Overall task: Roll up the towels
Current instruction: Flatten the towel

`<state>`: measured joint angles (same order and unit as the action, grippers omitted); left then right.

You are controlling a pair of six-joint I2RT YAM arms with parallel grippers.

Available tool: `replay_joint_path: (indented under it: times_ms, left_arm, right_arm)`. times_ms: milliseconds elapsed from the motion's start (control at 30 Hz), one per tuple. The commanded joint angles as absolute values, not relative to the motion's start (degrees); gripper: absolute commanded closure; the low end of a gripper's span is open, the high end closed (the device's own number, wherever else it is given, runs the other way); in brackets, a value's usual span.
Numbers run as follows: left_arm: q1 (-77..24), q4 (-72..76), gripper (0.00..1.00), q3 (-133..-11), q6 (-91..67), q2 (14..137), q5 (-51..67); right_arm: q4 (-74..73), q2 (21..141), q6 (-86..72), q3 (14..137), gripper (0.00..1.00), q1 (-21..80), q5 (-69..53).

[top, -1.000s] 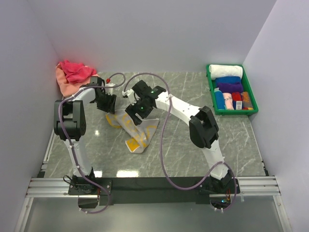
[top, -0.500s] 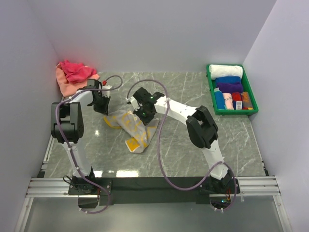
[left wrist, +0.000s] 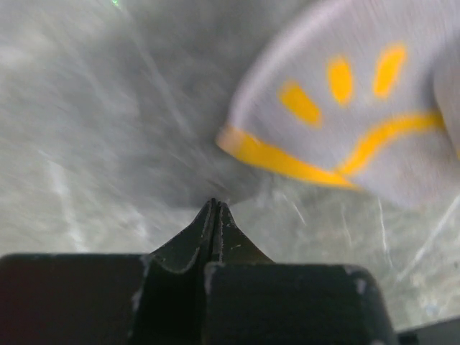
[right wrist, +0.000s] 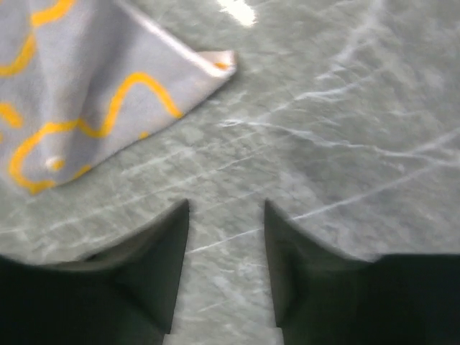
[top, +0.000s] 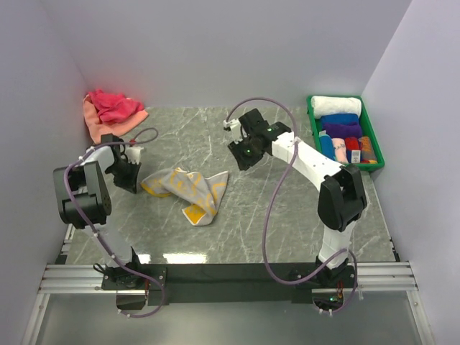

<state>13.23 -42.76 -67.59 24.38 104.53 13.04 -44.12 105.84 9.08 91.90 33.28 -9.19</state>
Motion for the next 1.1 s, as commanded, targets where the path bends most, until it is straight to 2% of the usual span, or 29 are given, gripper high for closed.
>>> replay_joint_path:
  times_ms: [0, 33, 133, 167, 267, 300, 333, 467, 600, 833, 1067]
  left_arm:
    - [12.9, -44.6, 0.99, -64.7, 27.7, 101.0, 13.3]
    - [13.2, -44.8, 0.99, -64.9, 27.2, 101.1, 14.3]
    - [16.2, -46.6, 0.81, -67.8, 25.1, 102.0, 21.6]
    - [18.2, -46.9, 0.66, -68.5, 24.0, 102.2, 23.5]
    - [19.2, -46.6, 0.51, -70.3, 23.6, 102.0, 25.8]
    - [19.2, -46.3, 0.48, -70.6, 23.6, 101.9, 26.2]
    - [19.1, -45.9, 0.40, -70.9, 23.5, 101.9, 26.6]
    - [18.6, -45.4, 0.36, -72.1, 22.6, 102.6, 28.3]
    - [16.8, -42.1, 0.34, -70.5, 21.6, 102.1, 25.8]
    - [11.8, -36.0, 0.37, -67.6, 18.5, 101.9, 19.0]
    - [10.4, -34.6, 0.42, -67.7, 16.9, 104.5, 14.5]
  right_arm:
    - [-44.8, 107.4, 7.5, 96.6, 0.43, 34.9, -16.4]
    - [-44.7, 108.3, 6.9, 98.1, 0.36, 35.8, -16.6]
    - [-45.4, 112.9, 6.9, 104.9, 0.30, 38.1, -15.9]
    - [-45.8, 115.4, 6.5, 108.2, 0.30, 39.5, -16.1]
    - [-46.8, 120.8, 6.0, 113.1, 0.29, 42.1, -16.1]
    - [-46.5, 122.0, 6.1, 114.9, 0.29, 42.8, -15.6]
    - [-45.5, 122.9, 6.2, 115.2, 0.29, 43.3, -13.4]
    - [-45.3, 128.1, 5.5, 117.6, 0.30, 43.8, -8.0]
    - [-43.5, 126.9, 5.7, 114.3, 0.30, 43.2, -5.3]
    - [-40.8, 122.1, 5.4, 106.2, 0.30, 40.3, -2.6]
    - [-41.2, 123.7, 5.6, 102.7, 0.30, 39.1, -5.2]
